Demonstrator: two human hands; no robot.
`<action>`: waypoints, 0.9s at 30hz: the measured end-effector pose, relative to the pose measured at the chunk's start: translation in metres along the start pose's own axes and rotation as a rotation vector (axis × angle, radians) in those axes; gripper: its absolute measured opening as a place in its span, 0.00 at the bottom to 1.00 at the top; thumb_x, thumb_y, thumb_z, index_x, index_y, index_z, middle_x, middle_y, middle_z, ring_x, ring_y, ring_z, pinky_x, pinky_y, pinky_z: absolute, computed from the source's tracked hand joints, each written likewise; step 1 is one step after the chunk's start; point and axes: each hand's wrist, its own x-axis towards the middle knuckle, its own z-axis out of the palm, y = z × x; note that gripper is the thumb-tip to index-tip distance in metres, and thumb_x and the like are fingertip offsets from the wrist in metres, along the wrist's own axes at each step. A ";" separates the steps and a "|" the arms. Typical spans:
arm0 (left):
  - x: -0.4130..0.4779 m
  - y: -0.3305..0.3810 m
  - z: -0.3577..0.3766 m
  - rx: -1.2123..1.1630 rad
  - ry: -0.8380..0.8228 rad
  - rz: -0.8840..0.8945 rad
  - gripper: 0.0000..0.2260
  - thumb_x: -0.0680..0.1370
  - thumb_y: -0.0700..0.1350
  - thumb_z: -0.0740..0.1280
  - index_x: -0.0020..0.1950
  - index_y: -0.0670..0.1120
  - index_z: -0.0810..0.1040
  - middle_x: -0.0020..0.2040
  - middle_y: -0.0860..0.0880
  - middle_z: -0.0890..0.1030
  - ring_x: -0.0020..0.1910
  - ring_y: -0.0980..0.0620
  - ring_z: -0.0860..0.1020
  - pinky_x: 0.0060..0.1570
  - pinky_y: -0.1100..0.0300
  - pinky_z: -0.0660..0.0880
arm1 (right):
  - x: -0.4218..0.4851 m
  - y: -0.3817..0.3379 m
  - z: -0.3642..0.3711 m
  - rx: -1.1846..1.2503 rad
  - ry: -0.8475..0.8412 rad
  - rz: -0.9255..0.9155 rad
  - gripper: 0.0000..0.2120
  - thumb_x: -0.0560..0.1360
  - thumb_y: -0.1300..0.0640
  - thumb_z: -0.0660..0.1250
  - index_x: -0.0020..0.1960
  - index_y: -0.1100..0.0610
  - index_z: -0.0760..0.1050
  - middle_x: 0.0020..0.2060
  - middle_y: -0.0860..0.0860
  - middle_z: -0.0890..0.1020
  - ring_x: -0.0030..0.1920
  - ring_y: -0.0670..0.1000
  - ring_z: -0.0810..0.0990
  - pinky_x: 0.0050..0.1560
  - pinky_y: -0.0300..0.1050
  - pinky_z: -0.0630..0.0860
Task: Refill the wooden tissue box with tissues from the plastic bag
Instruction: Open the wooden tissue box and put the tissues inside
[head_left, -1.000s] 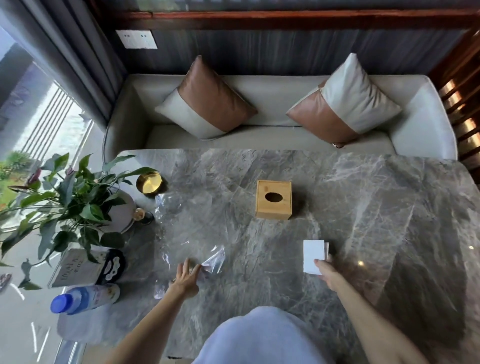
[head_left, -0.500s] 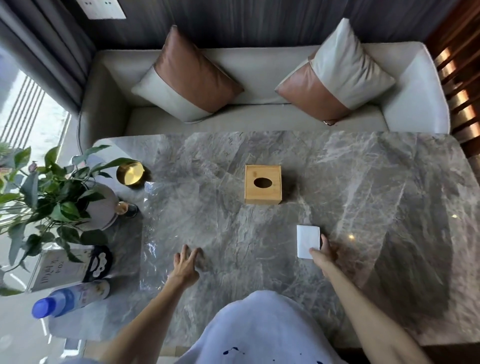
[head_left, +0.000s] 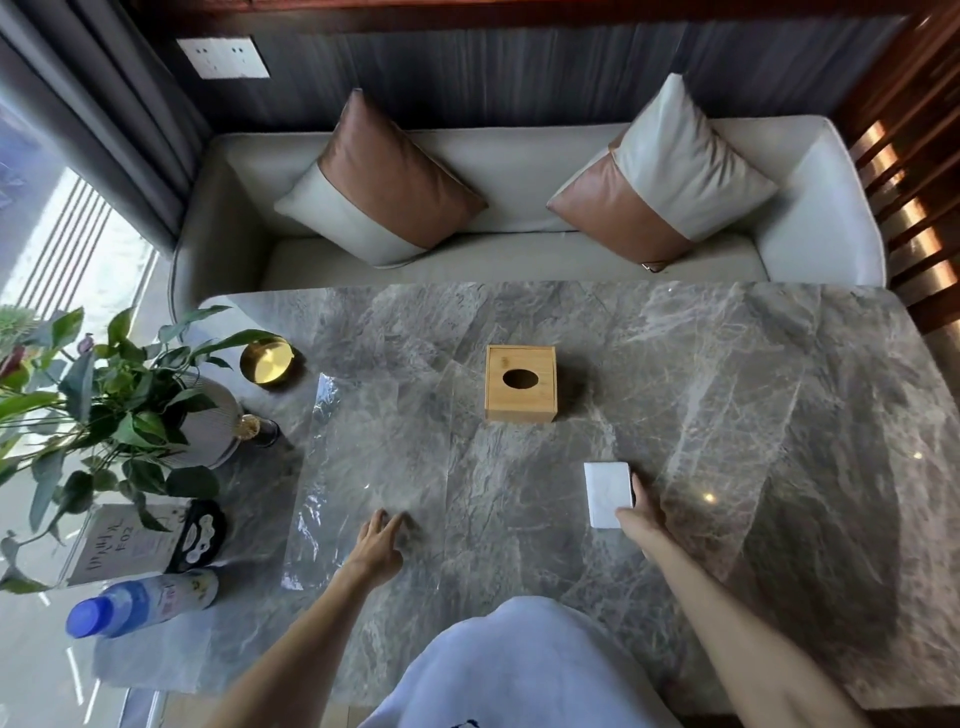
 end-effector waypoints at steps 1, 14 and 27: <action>-0.001 0.000 0.000 0.003 -0.003 0.001 0.34 0.76 0.34 0.57 0.80 0.51 0.51 0.80 0.41 0.47 0.80 0.42 0.49 0.76 0.53 0.58 | -0.002 -0.001 -0.001 0.011 -0.014 -0.001 0.34 0.78 0.67 0.56 0.80 0.49 0.51 0.73 0.60 0.66 0.70 0.62 0.67 0.69 0.55 0.69; -0.013 0.031 -0.082 0.137 0.236 0.051 0.13 0.82 0.48 0.53 0.49 0.45 0.75 0.59 0.41 0.81 0.56 0.40 0.80 0.51 0.51 0.75 | -0.032 -0.039 -0.038 -0.214 0.192 -0.392 0.12 0.81 0.56 0.58 0.54 0.57 0.79 0.53 0.55 0.83 0.56 0.56 0.81 0.52 0.47 0.74; -0.080 0.157 -0.265 0.247 0.878 0.375 0.14 0.79 0.49 0.55 0.49 0.44 0.78 0.51 0.39 0.83 0.51 0.35 0.80 0.46 0.50 0.77 | -0.123 -0.237 -0.131 -0.417 0.447 -0.942 0.18 0.81 0.50 0.54 0.44 0.57 0.78 0.46 0.59 0.84 0.50 0.60 0.82 0.50 0.51 0.75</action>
